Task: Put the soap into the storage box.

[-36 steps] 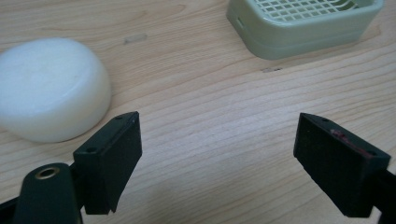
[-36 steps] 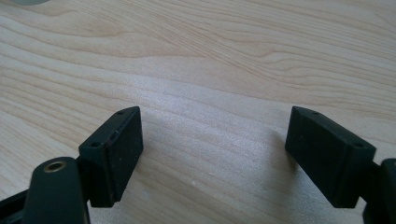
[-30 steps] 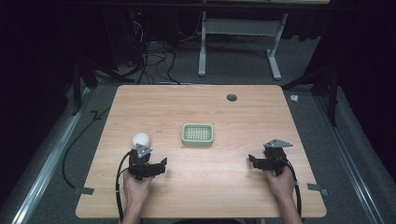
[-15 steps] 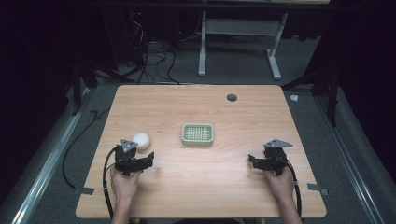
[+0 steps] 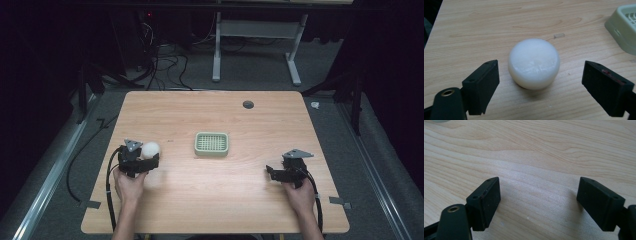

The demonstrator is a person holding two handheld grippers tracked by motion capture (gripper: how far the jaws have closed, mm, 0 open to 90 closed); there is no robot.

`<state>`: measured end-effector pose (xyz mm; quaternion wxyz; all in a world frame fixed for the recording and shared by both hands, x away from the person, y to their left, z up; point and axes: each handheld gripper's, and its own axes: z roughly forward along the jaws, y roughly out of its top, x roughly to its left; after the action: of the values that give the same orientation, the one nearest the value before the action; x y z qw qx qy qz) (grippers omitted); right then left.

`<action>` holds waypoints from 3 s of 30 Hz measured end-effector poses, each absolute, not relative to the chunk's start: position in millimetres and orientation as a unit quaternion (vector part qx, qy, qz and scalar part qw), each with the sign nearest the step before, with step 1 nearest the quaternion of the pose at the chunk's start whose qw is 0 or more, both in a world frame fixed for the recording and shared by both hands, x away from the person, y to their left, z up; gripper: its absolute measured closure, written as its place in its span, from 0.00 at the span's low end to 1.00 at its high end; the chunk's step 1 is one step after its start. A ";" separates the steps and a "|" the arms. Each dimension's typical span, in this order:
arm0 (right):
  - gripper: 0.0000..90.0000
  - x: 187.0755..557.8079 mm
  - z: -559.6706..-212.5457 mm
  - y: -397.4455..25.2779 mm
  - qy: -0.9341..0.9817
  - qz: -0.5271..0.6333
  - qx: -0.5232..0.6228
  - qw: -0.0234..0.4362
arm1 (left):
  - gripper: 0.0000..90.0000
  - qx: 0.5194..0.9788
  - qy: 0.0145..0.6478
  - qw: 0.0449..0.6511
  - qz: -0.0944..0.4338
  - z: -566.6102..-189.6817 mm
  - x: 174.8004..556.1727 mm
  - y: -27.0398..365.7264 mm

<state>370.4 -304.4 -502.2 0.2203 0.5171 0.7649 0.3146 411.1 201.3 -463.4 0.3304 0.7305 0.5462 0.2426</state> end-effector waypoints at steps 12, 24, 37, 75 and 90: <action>0.22 370.7 -502.3 -304.5 0.765 0.314 0.517 0.221 | 0.17 0.727 0.555 0.321 0.245 -479.5 435.9 195.6; 0.22 370.6 -502.2 -304.4 0.765 0.314 0.518 0.221 | 0.17 0.728 0.558 0.315 0.243 -491.9 445.3 195.3; 0.22 370.6 -502.2 -304.3 0.765 0.314 0.518 0.221 | 0.23 0.735 0.560 0.299 0.239 -503.3 451.0 190.9; 0.22 370.7 -502.2 -304.4 0.764 0.314 0.518 0.221 | 0.27 0.743 0.535 0.337 0.220 -484.3 435.6 188.4; 0.22 370.7 -502.2 -304.5 0.765 0.314 0.518 0.221 | 0.27 0.750 0.516 0.353 0.217 -470.3 422.3 183.4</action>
<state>370.7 -304.5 -502.2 0.2211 0.5176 0.7646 0.3140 422.3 183.4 -470.3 0.3526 0.7501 0.5159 0.2166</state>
